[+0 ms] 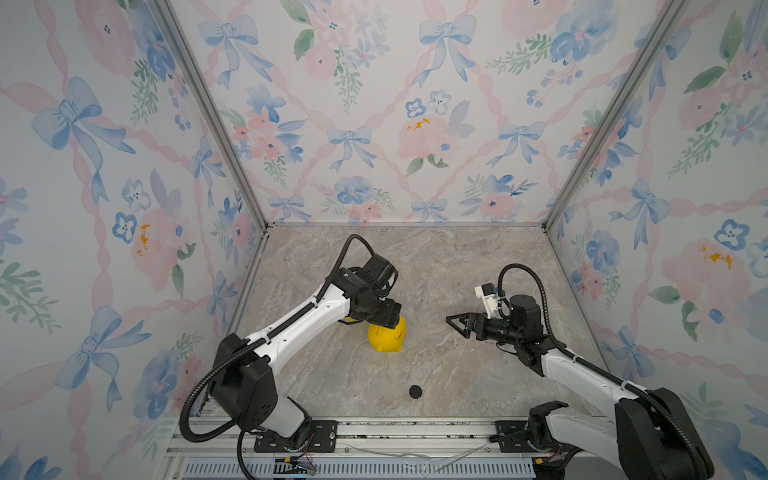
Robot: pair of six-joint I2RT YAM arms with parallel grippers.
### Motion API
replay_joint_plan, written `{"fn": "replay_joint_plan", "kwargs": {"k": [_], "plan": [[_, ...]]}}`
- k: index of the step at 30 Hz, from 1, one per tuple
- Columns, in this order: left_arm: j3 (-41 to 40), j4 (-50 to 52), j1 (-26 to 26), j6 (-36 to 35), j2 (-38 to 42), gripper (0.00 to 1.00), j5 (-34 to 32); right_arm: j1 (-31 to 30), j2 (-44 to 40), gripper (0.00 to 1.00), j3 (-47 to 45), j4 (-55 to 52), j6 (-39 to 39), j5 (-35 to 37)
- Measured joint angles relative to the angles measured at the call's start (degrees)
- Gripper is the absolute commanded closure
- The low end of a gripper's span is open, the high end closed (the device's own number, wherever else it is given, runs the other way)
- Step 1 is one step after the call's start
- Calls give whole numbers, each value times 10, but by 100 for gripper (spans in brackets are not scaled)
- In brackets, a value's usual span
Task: Open piggy banks
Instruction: Place the piggy bank at the center of the board.
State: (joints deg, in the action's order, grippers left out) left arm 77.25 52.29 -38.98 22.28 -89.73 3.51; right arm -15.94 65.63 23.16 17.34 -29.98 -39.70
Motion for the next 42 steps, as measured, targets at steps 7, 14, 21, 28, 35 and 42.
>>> {"fn": "replay_joint_plan", "kwargs": {"k": [7,14,21,28,35,42], "plan": [[200,36,-19,-45,-189,48,-50,-2,-24,4,0,-23,0,38],[423,108,-15,-87,-365,47,-102,-3,-90,4,-15,-63,9,64],[562,155,9,-106,-451,38,-100,-6,-91,4,-23,-77,17,66],[600,169,26,-108,-465,11,-84,-13,-90,4,-23,-78,29,66],[621,169,27,-114,-465,2,-64,-89,-83,4,-10,-112,61,102],[624,168,31,-114,-460,2,-50,-195,-96,1,-9,-117,84,157]]}}
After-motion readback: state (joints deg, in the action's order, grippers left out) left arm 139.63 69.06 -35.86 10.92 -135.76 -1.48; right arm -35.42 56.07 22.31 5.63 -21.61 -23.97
